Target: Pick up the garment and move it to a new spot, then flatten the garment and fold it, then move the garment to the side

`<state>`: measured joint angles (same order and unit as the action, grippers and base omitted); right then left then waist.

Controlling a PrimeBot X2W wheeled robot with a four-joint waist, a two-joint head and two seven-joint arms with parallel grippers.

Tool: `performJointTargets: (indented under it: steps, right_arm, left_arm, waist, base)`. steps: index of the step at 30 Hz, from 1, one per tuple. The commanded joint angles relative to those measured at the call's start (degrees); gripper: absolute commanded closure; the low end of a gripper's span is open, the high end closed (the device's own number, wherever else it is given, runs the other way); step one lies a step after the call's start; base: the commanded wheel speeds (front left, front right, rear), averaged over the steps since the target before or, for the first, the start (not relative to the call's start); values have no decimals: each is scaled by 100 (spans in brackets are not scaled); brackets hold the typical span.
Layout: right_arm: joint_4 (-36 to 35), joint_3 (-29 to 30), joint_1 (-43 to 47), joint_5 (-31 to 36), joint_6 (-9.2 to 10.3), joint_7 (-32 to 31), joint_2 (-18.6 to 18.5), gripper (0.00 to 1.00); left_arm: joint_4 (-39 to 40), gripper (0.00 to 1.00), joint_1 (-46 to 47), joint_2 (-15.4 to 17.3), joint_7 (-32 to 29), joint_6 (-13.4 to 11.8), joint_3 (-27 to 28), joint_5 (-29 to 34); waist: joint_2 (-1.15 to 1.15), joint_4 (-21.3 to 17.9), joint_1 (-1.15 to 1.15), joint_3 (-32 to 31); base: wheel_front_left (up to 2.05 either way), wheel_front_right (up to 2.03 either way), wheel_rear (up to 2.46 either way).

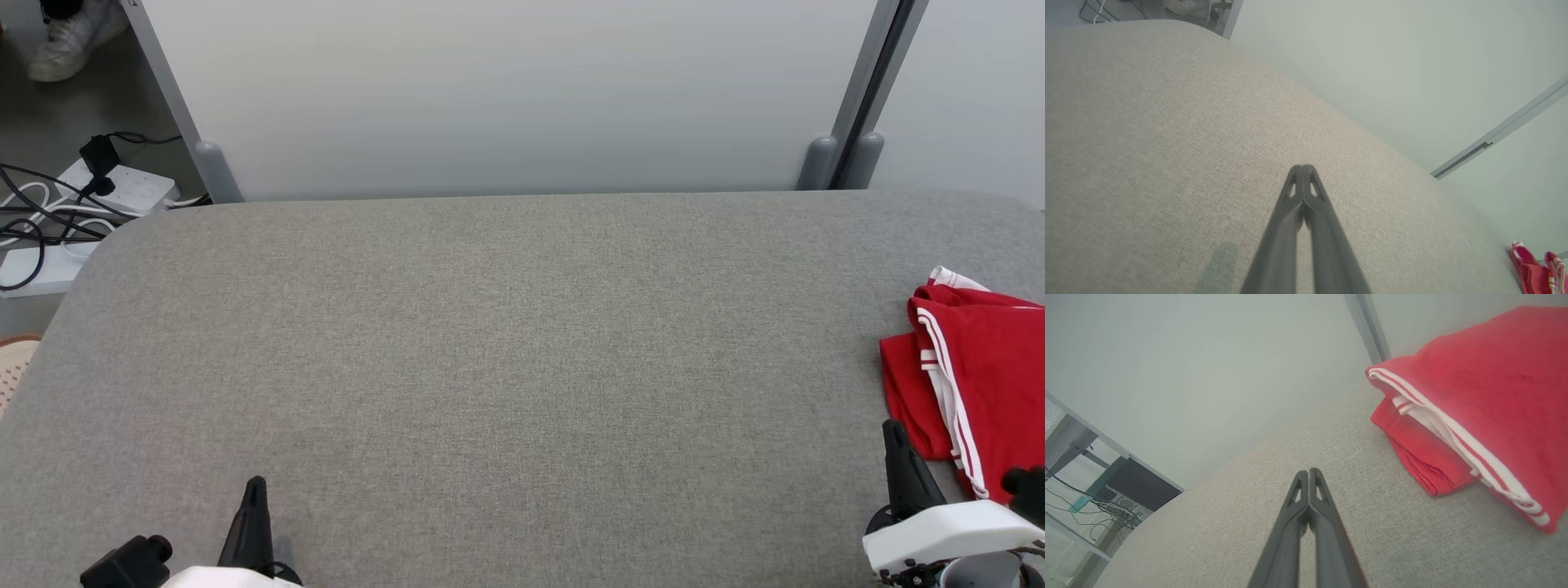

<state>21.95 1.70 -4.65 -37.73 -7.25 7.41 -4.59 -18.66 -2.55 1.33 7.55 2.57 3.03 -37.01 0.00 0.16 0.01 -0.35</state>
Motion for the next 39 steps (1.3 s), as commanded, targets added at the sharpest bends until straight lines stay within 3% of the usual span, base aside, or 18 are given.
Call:
performJointTargets:
  steps: [1,39]
  right_arm:
    - [-201,22,-180,-214,-12,-73,-57,100]
    - [-474,236,-168,-2627,-18,-683,48,100]
  left_arm:
    - [184,100,334,96,-55,77,109,-229]
    - [311,100,584,123,-678,268,220,-2670]
  waist:
    - [0,0,-1,1]
    - [0,-7,-1,25]
  base:
    - [0,0,0]
    - [0,0,0]
